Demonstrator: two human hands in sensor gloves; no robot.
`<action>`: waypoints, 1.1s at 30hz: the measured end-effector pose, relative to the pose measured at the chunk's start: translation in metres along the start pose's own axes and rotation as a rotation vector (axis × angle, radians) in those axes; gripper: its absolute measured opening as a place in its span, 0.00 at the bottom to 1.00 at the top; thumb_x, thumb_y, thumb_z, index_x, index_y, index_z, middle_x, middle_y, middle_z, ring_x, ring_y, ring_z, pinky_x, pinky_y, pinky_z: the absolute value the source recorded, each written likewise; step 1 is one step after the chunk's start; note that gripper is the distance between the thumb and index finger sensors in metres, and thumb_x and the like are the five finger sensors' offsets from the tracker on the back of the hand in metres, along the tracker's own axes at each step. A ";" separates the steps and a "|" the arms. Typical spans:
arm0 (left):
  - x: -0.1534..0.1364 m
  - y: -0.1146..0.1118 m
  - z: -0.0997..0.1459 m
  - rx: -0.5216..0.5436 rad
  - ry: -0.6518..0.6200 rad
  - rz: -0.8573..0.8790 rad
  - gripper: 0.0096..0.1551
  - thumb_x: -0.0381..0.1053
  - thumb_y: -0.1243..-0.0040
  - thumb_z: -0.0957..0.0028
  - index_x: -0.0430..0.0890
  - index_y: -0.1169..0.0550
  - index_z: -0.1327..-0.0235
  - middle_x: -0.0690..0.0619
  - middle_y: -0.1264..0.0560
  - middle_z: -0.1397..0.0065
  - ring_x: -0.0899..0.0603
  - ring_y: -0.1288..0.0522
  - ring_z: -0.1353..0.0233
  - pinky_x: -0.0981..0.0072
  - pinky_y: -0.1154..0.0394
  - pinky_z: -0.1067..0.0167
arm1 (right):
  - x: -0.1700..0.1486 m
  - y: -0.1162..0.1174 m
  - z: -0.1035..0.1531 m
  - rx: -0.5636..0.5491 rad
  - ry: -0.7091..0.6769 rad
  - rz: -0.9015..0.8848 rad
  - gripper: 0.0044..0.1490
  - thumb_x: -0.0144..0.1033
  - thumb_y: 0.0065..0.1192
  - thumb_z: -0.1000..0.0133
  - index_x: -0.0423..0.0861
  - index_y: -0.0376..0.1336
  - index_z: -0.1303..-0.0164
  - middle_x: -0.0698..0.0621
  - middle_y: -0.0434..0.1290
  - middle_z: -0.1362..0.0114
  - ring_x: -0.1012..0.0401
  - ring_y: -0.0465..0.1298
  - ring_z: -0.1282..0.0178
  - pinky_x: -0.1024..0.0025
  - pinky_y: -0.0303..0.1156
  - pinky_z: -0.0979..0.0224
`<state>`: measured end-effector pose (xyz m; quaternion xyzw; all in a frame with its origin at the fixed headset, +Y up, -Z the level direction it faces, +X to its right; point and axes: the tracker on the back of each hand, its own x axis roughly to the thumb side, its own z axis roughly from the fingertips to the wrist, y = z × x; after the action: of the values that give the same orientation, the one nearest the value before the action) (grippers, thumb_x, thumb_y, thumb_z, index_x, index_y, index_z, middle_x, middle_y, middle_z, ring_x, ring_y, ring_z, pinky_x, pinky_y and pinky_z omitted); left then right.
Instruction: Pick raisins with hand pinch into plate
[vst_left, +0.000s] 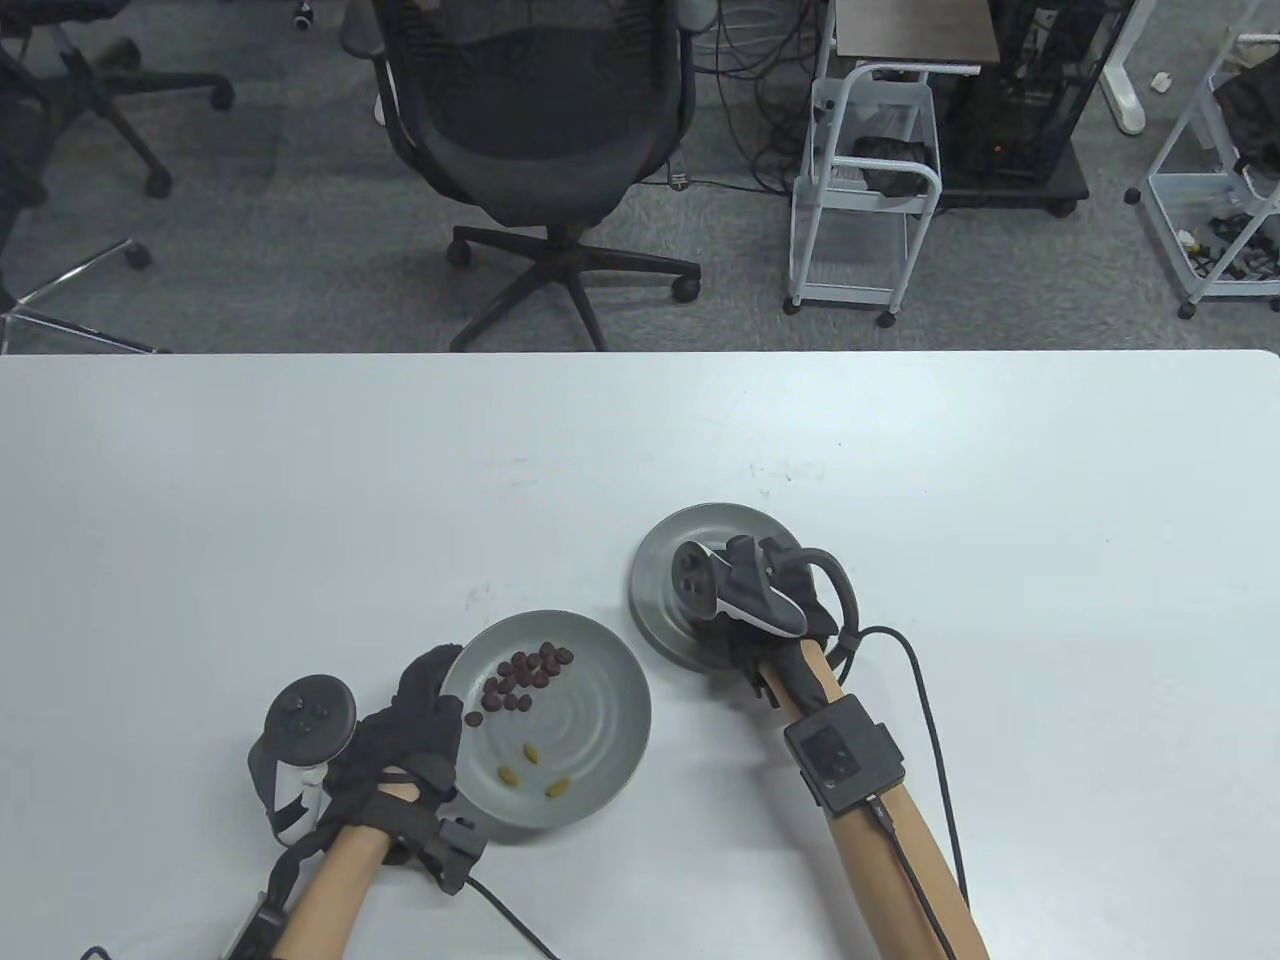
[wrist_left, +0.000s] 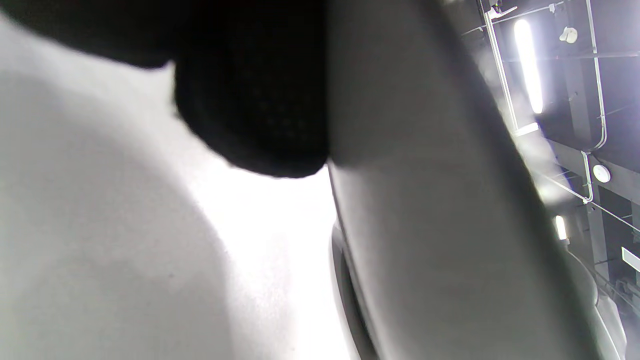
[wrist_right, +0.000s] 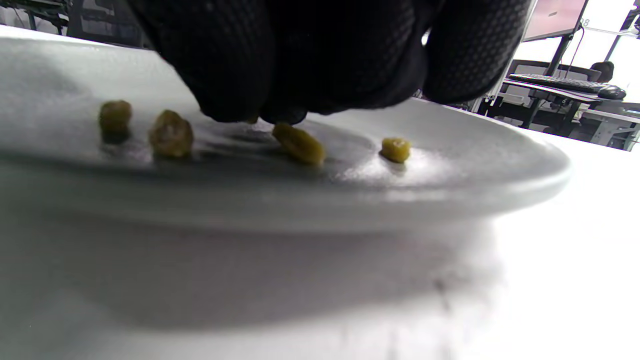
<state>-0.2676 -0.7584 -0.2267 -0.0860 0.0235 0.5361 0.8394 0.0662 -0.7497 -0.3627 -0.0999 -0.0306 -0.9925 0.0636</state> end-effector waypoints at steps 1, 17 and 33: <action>0.000 0.000 0.000 0.000 -0.001 0.001 0.35 0.47 0.48 0.48 0.46 0.37 0.24 0.42 0.21 0.42 0.47 0.13 0.73 0.61 0.15 0.79 | 0.000 -0.001 0.001 -0.003 0.001 0.001 0.25 0.44 0.69 0.45 0.46 0.73 0.41 0.47 0.77 0.43 0.53 0.79 0.53 0.45 0.74 0.33; 0.000 0.001 0.001 0.008 -0.007 0.008 0.35 0.47 0.48 0.48 0.46 0.37 0.24 0.42 0.21 0.42 0.47 0.13 0.73 0.61 0.15 0.80 | 0.078 -0.108 0.080 -0.231 -0.294 -0.192 0.31 0.50 0.65 0.43 0.44 0.71 0.36 0.44 0.76 0.40 0.50 0.78 0.50 0.42 0.72 0.32; -0.001 0.002 0.001 0.008 -0.013 0.009 0.35 0.47 0.48 0.48 0.46 0.36 0.24 0.42 0.21 0.42 0.47 0.13 0.74 0.62 0.15 0.80 | 0.159 -0.082 0.116 -0.012 -0.561 -0.092 0.32 0.51 0.67 0.44 0.43 0.72 0.36 0.43 0.76 0.40 0.50 0.78 0.50 0.41 0.72 0.32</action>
<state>-0.2699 -0.7580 -0.2260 -0.0790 0.0209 0.5403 0.8375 -0.0768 -0.6795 -0.2211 -0.3697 -0.0458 -0.9280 0.0068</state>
